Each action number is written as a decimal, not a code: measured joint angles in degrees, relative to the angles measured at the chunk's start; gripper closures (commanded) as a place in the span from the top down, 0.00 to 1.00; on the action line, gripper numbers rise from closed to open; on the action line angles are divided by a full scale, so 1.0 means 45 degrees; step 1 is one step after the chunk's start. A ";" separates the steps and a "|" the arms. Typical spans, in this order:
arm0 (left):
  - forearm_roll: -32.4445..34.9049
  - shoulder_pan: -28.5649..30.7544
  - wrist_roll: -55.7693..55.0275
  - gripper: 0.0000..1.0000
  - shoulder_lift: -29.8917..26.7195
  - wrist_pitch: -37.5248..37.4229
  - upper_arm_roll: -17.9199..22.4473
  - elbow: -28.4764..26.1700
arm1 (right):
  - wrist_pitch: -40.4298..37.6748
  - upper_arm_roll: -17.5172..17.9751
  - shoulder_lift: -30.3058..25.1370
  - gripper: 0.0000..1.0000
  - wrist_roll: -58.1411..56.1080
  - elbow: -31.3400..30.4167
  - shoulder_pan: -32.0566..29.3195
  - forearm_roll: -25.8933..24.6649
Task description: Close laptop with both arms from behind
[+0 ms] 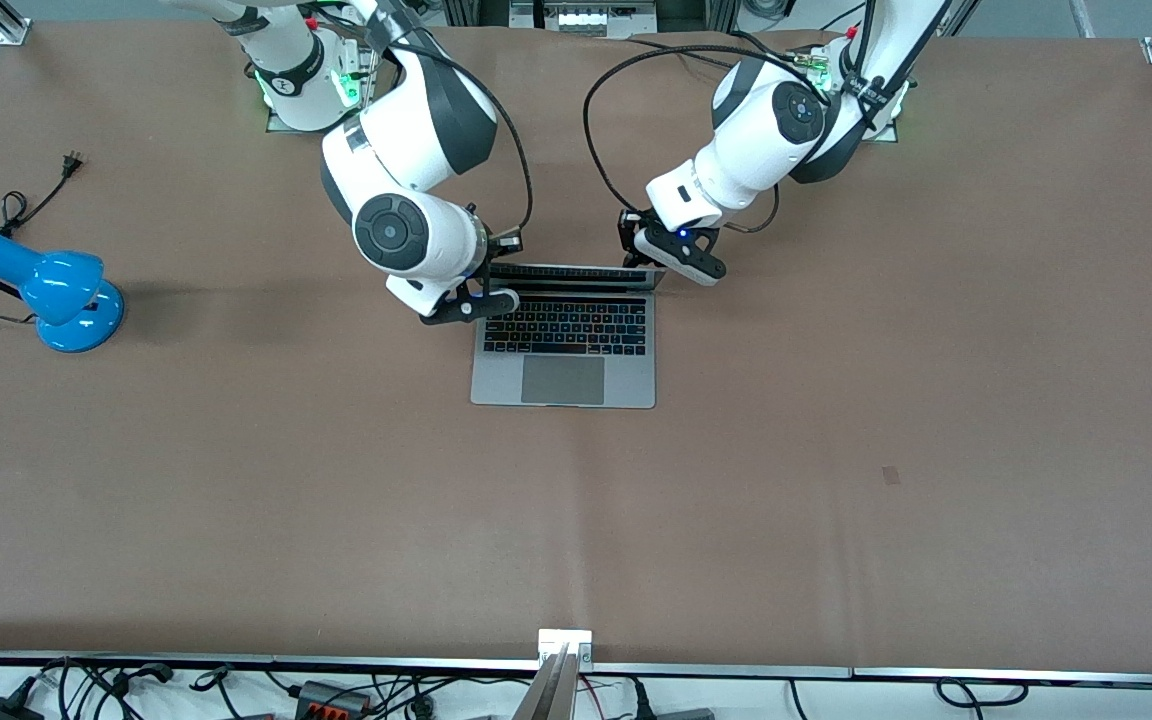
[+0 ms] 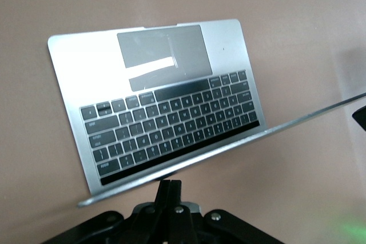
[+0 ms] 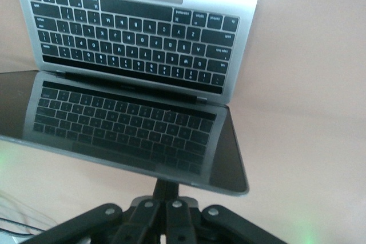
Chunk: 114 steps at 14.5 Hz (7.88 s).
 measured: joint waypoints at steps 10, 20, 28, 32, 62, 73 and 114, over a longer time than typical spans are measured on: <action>0.0000 0.0045 0.0962 0.01 0.2693 0.0528 0.0840 0.2048 | 0.0311 -0.0026 0.1675 0.00 -0.0010 0.1654 -0.0551 -0.0010; 0.0000 -0.0110 0.2176 0.01 0.6436 0.3059 0.1073 0.3349 | 0.3231 -0.0028 0.3752 0.00 -0.0045 0.1830 -0.0600 -0.0371; 0.0000 -0.0202 0.2230 0.01 0.7156 0.3165 0.1332 0.3650 | 0.4398 -0.0027 0.4632 0.00 -0.0045 0.1902 -0.0572 -0.0551; 0.0000 -0.0200 0.2215 0.01 0.7161 0.3165 0.1343 0.3663 | 0.4377 0.0004 0.4634 0.00 -0.0045 0.1949 -0.0545 -0.0785; 0.8863 0.3898 0.2167 1.00 0.3425 -1.7842 0.1705 1.1963 | 0.2171 -0.3630 0.0904 1.00 -0.0460 0.2427 -0.0638 -0.1466; 0.9778 0.3977 0.1107 1.00 0.2217 -1.9002 0.1469 1.3171 | 0.0581 -0.6487 -0.0898 1.00 -0.2100 0.2418 -0.0726 -0.1696; 0.6650 -0.0822 0.0369 1.00 -0.3121 -1.4705 0.9977 0.8021 | -0.0310 -0.0706 -0.5493 1.00 -0.4753 -0.0646 -0.7943 -0.3801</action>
